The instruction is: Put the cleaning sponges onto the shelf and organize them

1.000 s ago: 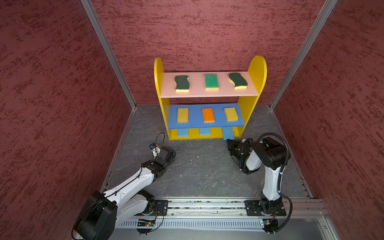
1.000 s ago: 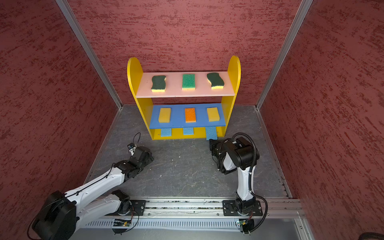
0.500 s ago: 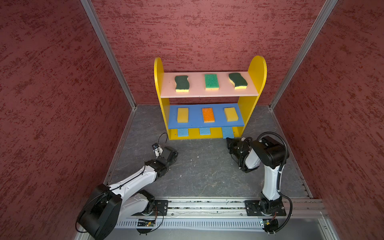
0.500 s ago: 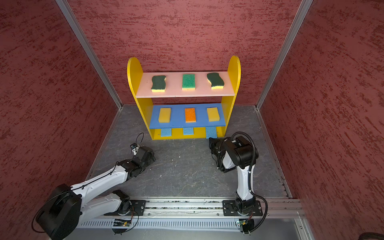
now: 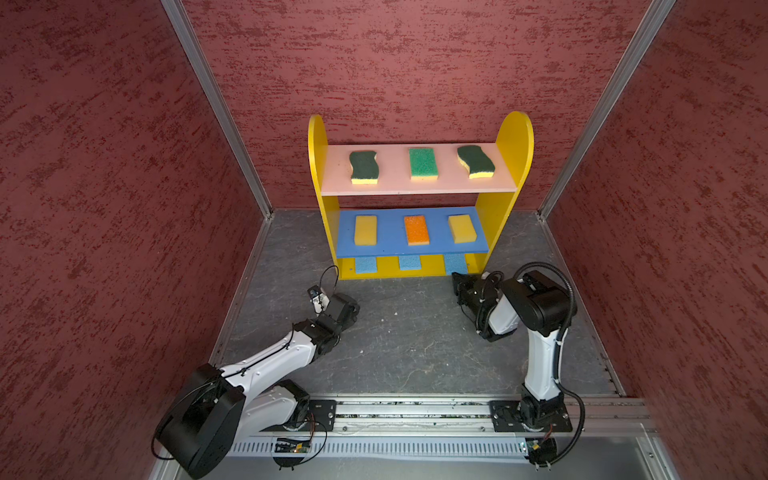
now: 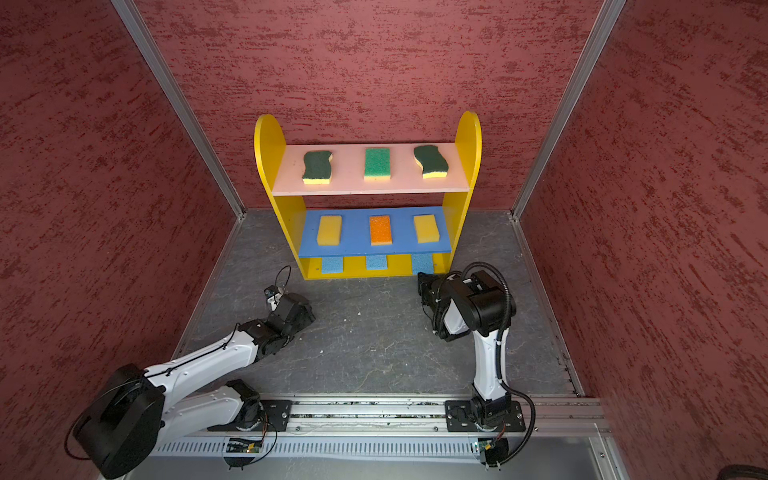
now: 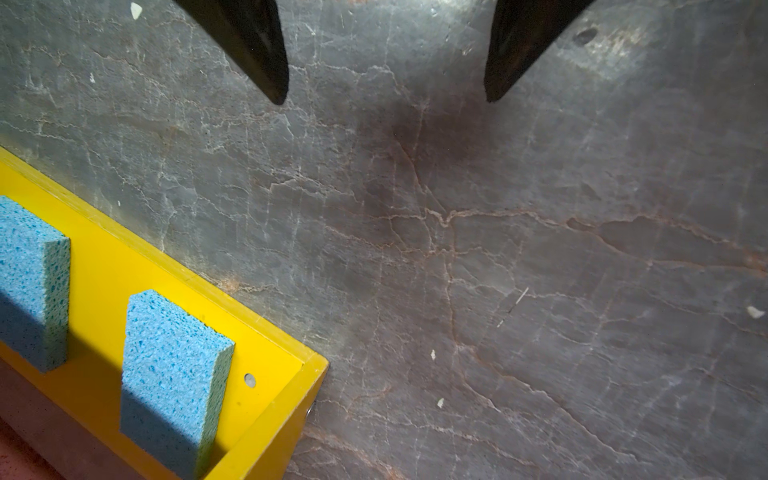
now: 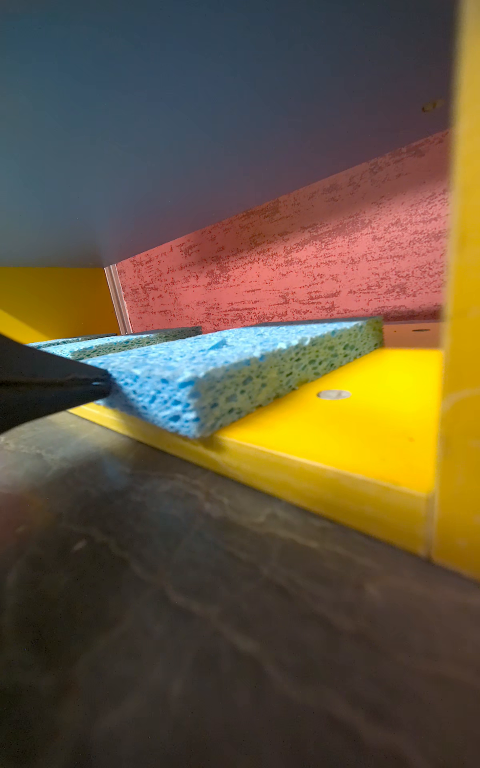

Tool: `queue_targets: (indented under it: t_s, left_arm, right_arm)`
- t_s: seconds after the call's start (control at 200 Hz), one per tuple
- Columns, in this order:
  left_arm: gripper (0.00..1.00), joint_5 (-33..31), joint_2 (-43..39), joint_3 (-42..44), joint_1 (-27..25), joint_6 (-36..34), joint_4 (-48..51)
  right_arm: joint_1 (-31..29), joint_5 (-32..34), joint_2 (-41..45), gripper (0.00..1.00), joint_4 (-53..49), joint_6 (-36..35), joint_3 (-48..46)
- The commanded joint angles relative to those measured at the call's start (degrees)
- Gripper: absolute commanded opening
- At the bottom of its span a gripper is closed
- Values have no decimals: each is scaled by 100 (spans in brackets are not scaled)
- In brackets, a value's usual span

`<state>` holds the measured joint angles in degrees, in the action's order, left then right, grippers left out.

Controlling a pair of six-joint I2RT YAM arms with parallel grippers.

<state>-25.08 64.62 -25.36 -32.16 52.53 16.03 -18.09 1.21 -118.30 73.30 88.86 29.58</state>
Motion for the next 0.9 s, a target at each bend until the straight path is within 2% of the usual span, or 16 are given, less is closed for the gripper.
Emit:
queue_targets:
  t_s: [0.0,0.892]
  left_arm:
    - [75,-112,99,67,-44,98,-147]
    - [74,9,843,154,-316,365,-746]
  right_arm:
    - [45,185,-167,0,-388,-55,29]
    - [53,386,-211,0,-670,-175,348]
